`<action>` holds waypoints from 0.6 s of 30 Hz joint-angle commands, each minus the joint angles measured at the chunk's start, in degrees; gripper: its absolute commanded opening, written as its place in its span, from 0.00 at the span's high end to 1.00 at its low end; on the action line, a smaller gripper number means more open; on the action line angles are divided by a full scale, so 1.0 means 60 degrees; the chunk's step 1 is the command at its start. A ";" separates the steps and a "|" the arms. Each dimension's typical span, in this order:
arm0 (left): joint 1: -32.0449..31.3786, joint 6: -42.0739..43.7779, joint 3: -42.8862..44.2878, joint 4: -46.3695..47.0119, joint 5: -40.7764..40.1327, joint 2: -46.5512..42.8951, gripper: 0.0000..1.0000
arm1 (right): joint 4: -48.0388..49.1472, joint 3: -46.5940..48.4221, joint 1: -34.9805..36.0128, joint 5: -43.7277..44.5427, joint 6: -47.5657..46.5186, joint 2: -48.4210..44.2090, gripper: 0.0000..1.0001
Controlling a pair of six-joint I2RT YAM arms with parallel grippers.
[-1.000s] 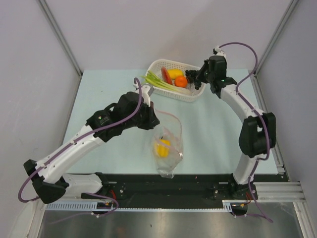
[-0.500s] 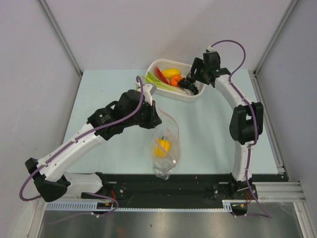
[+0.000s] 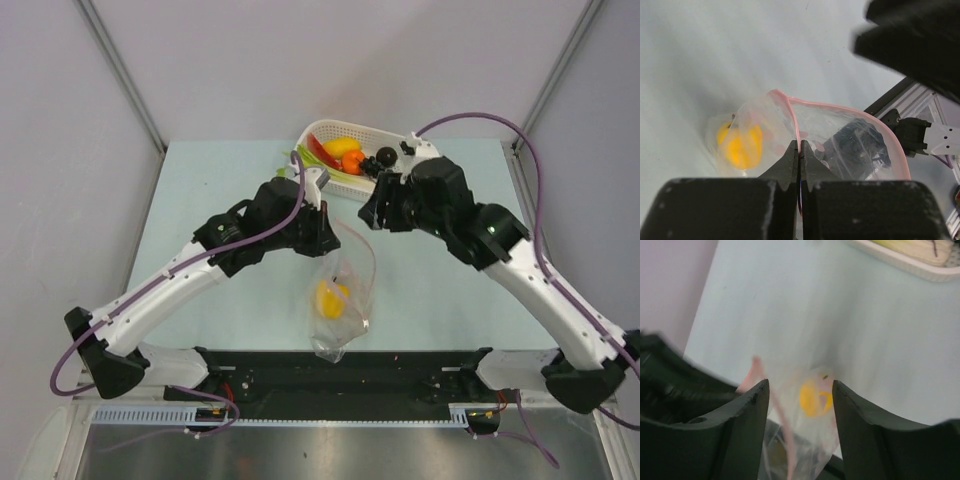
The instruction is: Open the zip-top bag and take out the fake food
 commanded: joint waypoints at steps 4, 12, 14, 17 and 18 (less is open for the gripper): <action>0.0043 0.0051 0.0245 0.0672 0.0418 0.0235 1.00 | -0.1053 -0.0298 0.2300 0.1427 0.1402 -0.1277 0.64; 0.0043 -0.0183 0.0391 0.0805 0.0418 0.0323 1.00 | -0.1581 -0.0576 0.3474 0.1865 0.2106 -0.0500 0.87; 0.0043 -0.0285 0.0348 0.0848 0.0403 0.0294 1.00 | -0.1435 -0.0620 0.3431 0.1968 0.2121 -0.0383 0.89; 0.0028 -0.0519 0.0245 0.0965 0.0403 0.0265 1.00 | -0.1230 -0.0766 0.3284 0.1896 0.2470 -0.0135 0.95; 0.0013 -0.0564 0.0201 0.1038 0.0389 0.0265 1.00 | -0.1215 -0.0825 0.3226 0.1794 0.2603 -0.0076 0.97</action>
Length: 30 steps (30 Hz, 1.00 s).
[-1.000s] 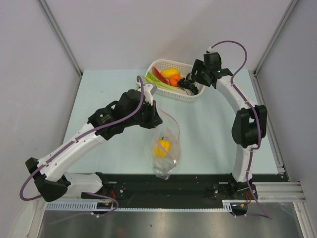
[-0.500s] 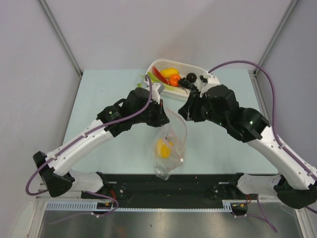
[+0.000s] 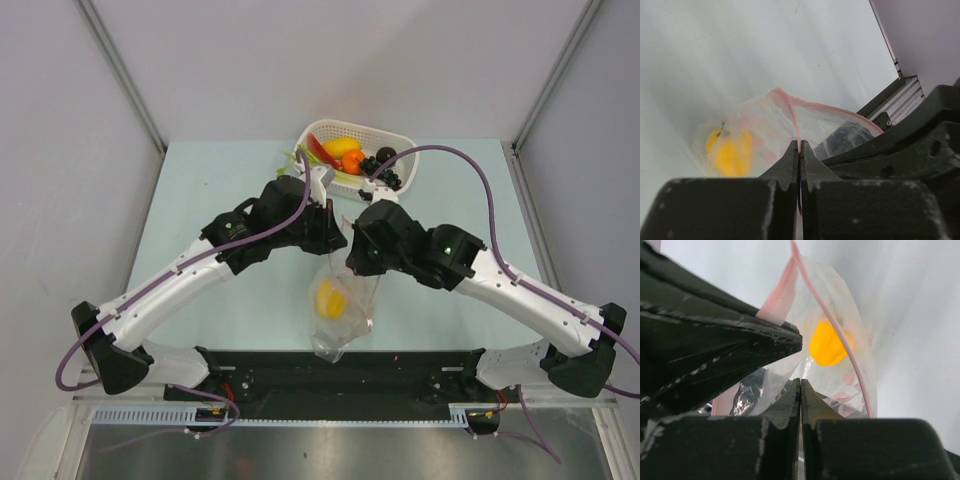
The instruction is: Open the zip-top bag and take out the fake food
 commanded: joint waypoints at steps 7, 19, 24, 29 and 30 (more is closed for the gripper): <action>-0.0148 -0.0547 0.0215 0.0653 -0.0238 0.0028 1.00 | 0.0801 -0.0138 -0.0382 -0.0132 0.1306 0.0309 1.00; -0.0411 -0.0752 0.0201 0.0624 -0.0738 0.0029 0.99 | 0.1257 -0.0123 -0.0793 -0.0792 0.2786 0.0191 1.00; -0.0426 -0.0767 0.0391 0.0361 -0.1279 0.0160 1.00 | 0.1067 -0.0021 -0.0457 -0.0530 0.2918 0.0148 1.00; -0.0426 -0.0840 0.0318 0.0331 -0.1367 0.0204 1.00 | 0.0686 0.0346 -0.0061 0.0042 0.3006 0.0221 1.00; -0.0441 -0.0869 0.0289 0.0346 -0.1367 0.0204 0.99 | 0.0642 0.0346 0.0012 0.0130 0.3021 0.0206 1.00</action>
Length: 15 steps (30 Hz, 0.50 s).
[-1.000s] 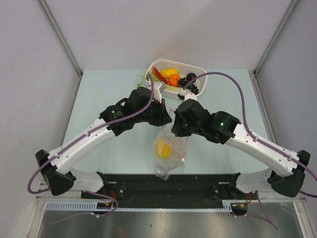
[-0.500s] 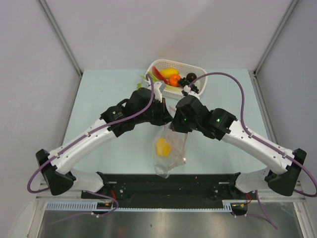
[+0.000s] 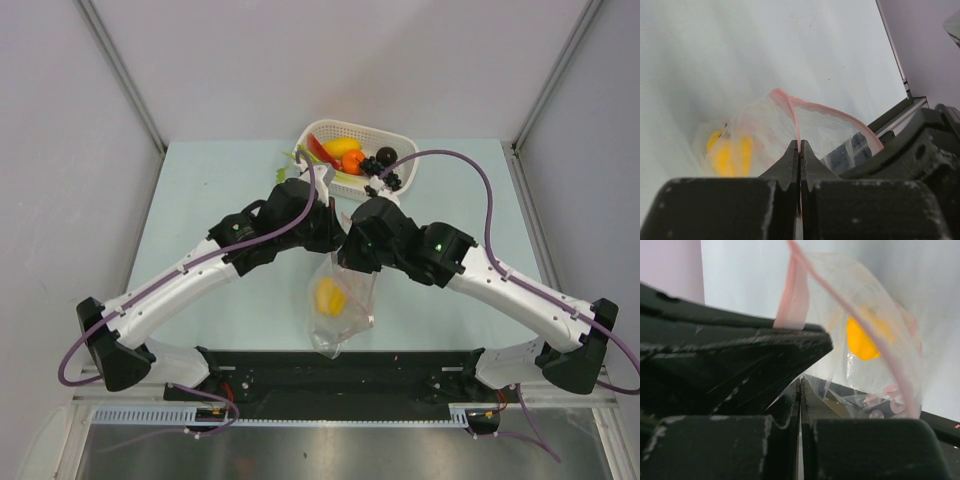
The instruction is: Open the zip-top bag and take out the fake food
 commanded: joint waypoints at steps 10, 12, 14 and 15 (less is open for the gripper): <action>-0.0190 -0.0473 0.0208 0.0405 0.0029 -0.0095 1.00 | 0.0230 0.0276 0.0437 0.0890 0.0370 0.0185 1.00; -0.0205 -0.0590 0.0121 0.0479 0.0146 -0.0168 1.00 | 0.0595 0.0159 0.0407 0.0832 0.0370 0.0361 1.00; -0.0219 -0.0634 -0.0025 0.0552 0.0161 -0.0270 1.00 | 0.0758 0.0114 0.0335 0.0773 0.0457 0.0493 1.00; -0.0234 -0.0692 -0.0070 0.0552 0.0190 -0.0285 1.00 | 0.0802 0.0056 0.0320 0.0729 0.0501 0.0523 1.00</action>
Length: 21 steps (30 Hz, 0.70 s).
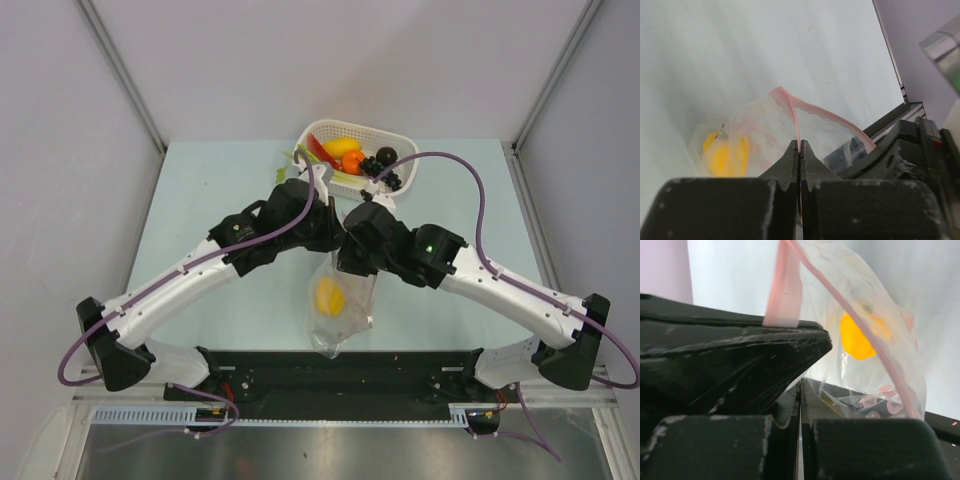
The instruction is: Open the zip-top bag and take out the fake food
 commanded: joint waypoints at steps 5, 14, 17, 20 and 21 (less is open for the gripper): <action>-0.0147 -0.0548 -0.0228 0.0549 0.0329 -0.0417 1.00 | 0.1022 -0.0485 -0.0114 0.0588 0.0210 0.0374 1.00; -0.0147 -0.0461 -0.0286 0.0271 0.0066 -0.0534 0.73 | 0.2630 -0.2169 -0.0100 0.0077 -0.1136 0.0081 1.00; -0.0117 -0.0285 -0.0577 0.0169 -0.0358 -0.1075 0.47 | 0.2955 -0.2638 -0.0100 0.0134 -0.1342 -0.0036 0.99; 0.0043 -0.0109 -0.0857 -0.0284 -0.0857 -0.1690 0.39 | 0.3174 -0.3107 -0.0275 -0.0040 -0.1474 -0.0109 0.99; 0.0102 -0.0123 -0.0959 -0.0532 -0.1046 -0.1851 0.40 | 0.3262 -0.3210 -0.0348 -0.0099 -0.1591 -0.0124 0.96</action>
